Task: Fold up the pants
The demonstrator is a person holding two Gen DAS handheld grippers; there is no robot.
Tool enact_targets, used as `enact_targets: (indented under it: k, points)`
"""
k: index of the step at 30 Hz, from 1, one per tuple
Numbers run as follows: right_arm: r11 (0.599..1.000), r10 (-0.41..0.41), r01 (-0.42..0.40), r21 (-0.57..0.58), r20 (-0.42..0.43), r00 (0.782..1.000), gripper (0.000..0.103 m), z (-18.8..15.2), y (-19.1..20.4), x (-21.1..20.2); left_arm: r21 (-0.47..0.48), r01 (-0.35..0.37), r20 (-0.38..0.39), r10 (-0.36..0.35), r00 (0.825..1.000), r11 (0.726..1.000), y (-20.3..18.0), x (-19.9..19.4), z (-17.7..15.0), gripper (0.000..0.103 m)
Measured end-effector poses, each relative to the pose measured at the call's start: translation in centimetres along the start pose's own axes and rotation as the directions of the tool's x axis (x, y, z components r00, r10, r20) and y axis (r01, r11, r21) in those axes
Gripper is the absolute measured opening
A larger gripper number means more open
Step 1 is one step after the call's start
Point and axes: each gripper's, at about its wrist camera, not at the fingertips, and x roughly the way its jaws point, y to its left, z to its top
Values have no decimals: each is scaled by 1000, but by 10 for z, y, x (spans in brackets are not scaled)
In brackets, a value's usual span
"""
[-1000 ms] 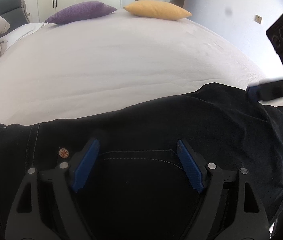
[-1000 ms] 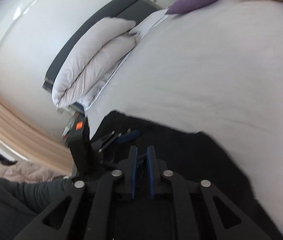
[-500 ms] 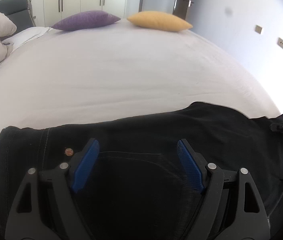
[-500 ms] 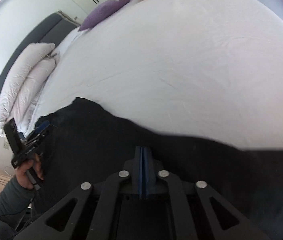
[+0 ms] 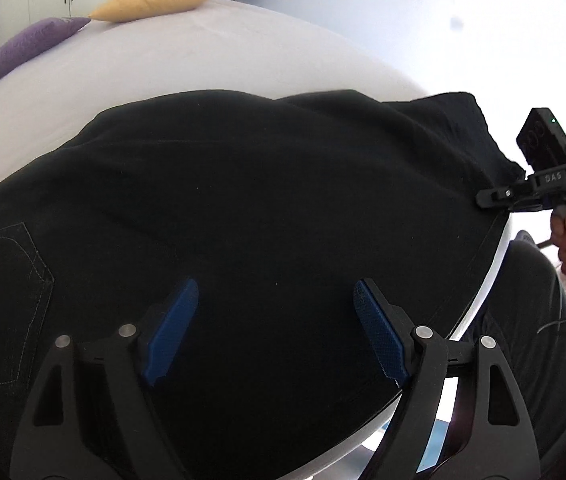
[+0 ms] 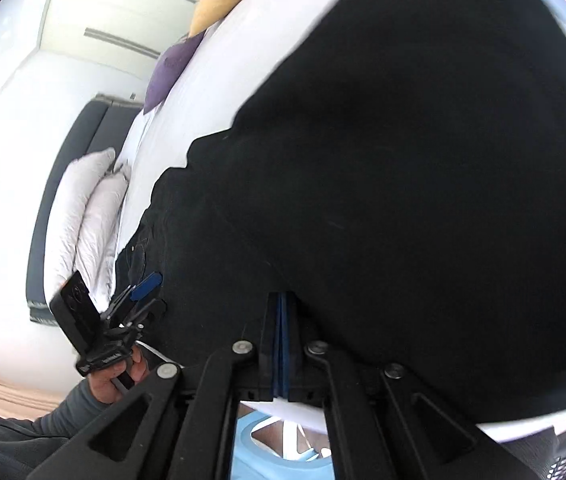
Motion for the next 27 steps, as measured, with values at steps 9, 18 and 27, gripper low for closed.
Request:
enact_targets:
  k: [9, 18, 27]
  points:
    - [995, 87, -76, -62, 201, 976, 45, 33, 36, -47, 124, -8, 69, 0, 998, 992, -45, -10, 43, 79]
    - [989, 79, -102, 103, 207, 975, 0, 101, -18, 15, 125, -39, -41, 45, 998, 991, -71, 75, 126, 79]
    - [997, -51, 26, 75, 357, 933, 7, 83, -10, -43, -38, -151, -85, 148, 985, 988, -3, 56, 81, 81]
